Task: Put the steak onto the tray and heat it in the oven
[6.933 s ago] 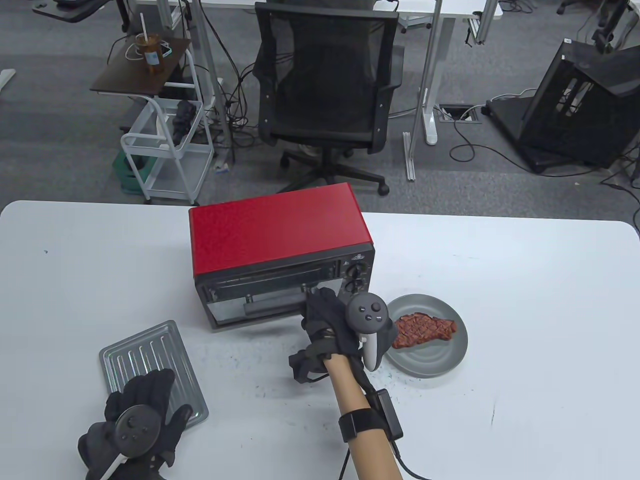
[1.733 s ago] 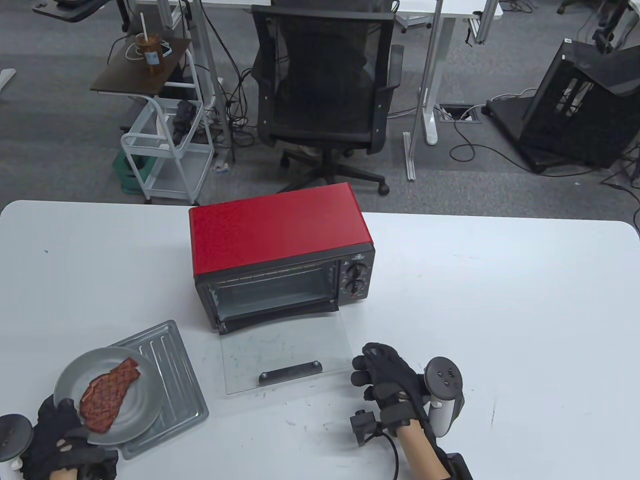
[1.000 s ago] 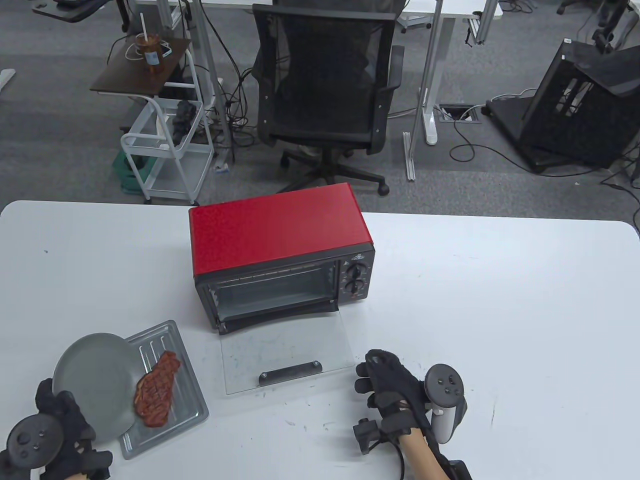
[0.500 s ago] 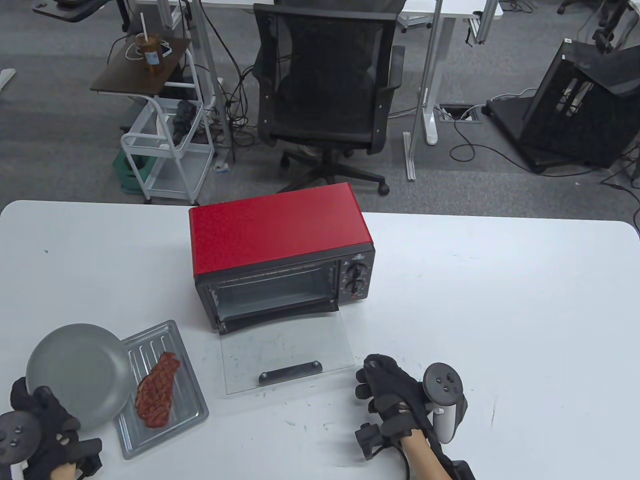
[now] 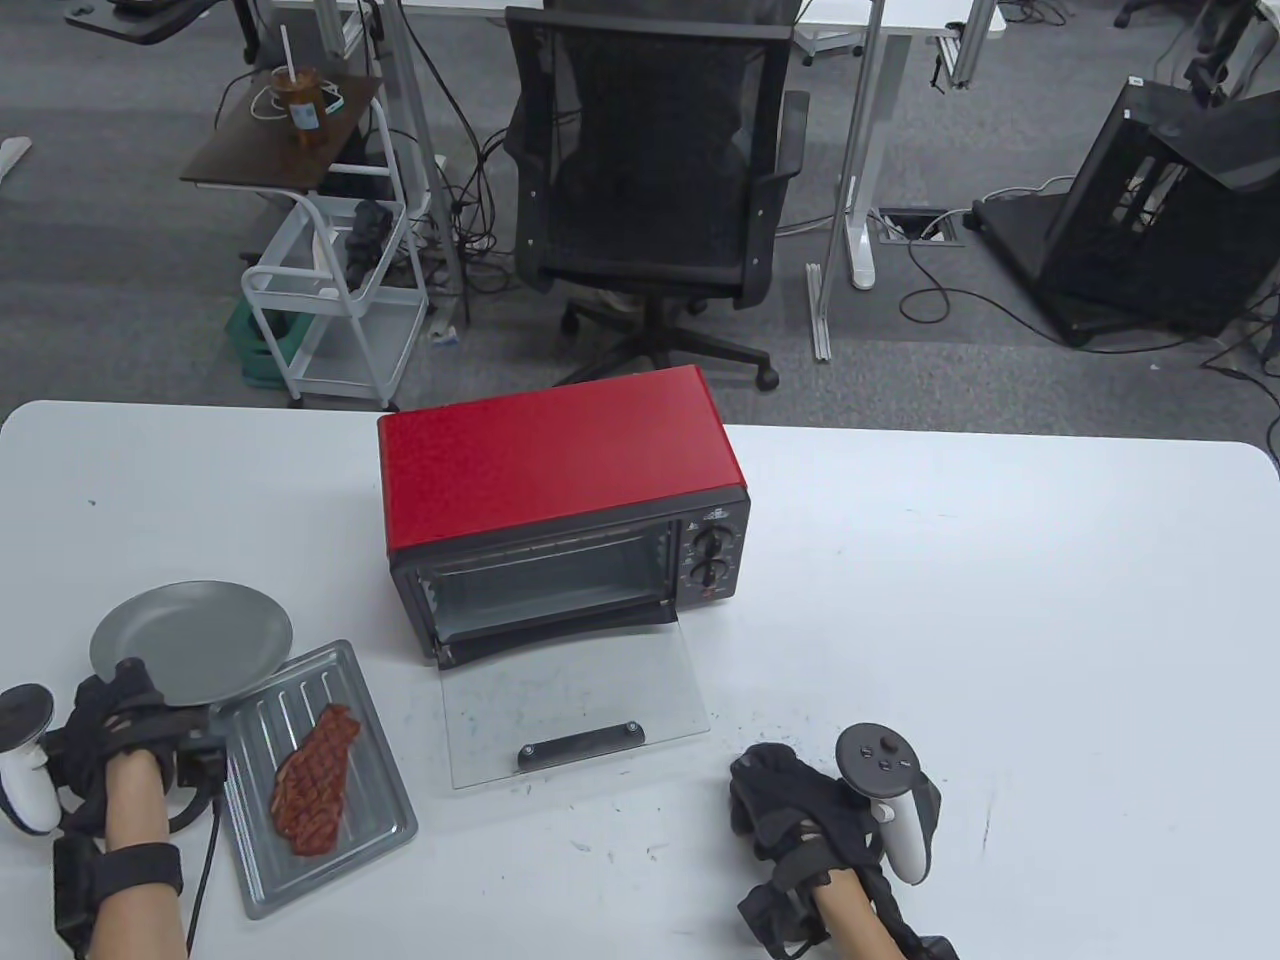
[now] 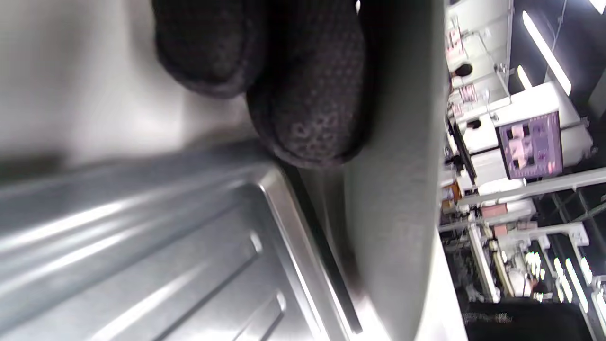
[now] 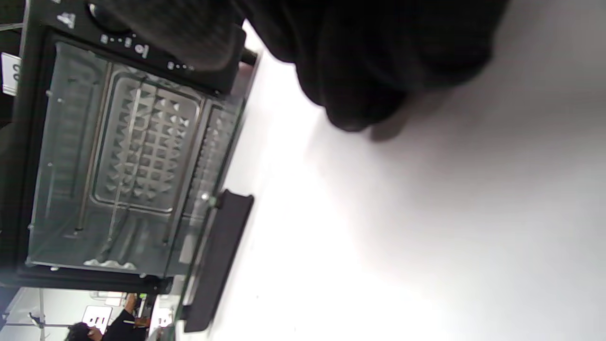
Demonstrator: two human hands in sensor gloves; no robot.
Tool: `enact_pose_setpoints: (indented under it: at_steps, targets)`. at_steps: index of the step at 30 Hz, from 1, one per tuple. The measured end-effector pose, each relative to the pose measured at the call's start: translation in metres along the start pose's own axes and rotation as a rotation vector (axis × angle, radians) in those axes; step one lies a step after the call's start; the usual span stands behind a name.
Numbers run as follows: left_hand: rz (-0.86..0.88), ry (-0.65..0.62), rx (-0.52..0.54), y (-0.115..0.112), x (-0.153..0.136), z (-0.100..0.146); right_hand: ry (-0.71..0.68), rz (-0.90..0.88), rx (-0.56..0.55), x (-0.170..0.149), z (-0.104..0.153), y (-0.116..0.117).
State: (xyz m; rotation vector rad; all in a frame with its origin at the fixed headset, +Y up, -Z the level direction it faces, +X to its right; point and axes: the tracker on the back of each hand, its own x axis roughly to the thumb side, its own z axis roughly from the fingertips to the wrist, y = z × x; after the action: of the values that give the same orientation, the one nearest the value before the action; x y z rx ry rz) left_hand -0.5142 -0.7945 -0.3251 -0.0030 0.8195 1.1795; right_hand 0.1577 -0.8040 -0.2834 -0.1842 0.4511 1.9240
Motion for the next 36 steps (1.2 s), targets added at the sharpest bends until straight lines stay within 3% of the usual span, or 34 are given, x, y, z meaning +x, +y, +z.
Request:
enact_pose_setpoints:
  at_steps: [6,10,16,18,20,21,23,31,36]
  targets:
    - [-0.046,0.006,-0.059,-0.02,0.008,-0.013,0.07,-0.022,0.037,-0.007,-0.001,-0.002]
    - [-0.113,0.011,-0.006,-0.018,0.012,-0.01,0.09,-0.058,0.065,-0.01,-0.002,-0.004]
    - [-0.253,0.015,0.165,-0.007,0.015,0.009,0.1,-0.048,0.06,-0.01,-0.002,-0.005]
    - [-0.424,0.043,0.207,-0.005,0.016,0.023,0.105,-0.037,0.059,-0.009,-0.002,-0.004]
    - [-0.822,0.071,0.249,-0.008,0.021,0.038,0.11,-0.015,0.062,-0.009,-0.004,-0.005]
    - [-1.01,0.101,0.217,-0.013,0.021,0.045,0.112,-0.006,0.069,-0.009,-0.005,-0.005]
    - [-1.153,0.198,0.072,-0.024,0.018,0.059,0.115,0.005,0.076,-0.008,-0.007,-0.005]
    - [-1.189,0.153,0.209,-0.06,0.016,0.087,0.113,-0.004,0.093,-0.008,-0.007,-0.006]
    - [-1.14,0.132,0.224,-0.06,0.013,0.09,0.12,-0.02,0.1,-0.007,-0.006,-0.006]
